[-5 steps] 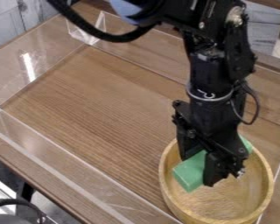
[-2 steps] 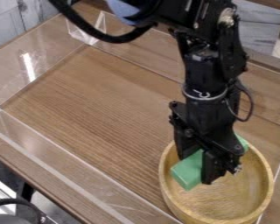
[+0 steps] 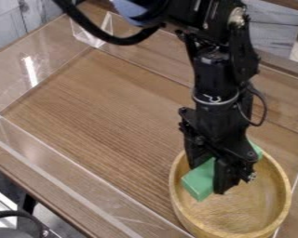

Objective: Put the green block in the brown bowl

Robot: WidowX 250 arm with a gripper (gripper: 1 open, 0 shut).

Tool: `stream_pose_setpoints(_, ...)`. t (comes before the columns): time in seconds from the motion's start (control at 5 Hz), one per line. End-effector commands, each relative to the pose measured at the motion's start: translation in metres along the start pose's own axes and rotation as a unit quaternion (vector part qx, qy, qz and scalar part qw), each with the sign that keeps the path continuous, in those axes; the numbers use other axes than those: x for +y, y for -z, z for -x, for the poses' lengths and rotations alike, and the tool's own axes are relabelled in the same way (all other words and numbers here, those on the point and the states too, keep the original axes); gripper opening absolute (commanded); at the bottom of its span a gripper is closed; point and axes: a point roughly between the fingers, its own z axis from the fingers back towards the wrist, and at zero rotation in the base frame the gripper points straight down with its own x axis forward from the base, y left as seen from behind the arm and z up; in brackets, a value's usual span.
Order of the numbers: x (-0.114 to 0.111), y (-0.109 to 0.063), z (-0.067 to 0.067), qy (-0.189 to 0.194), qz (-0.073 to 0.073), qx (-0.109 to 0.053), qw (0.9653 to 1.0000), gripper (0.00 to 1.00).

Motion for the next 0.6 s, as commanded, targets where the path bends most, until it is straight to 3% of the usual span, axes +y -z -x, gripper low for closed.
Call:
stream_pose_setpoints(0.0, 0.0023, -0.0068, -0.0075, 0.001, 0.003, -0.018, 0.9998, 0.0)
stream_pose_setpoints(0.4, 0.0052, -0.0055, -0.0083, -0.002, 0.01, -0.019, 0.9998, 0.0)
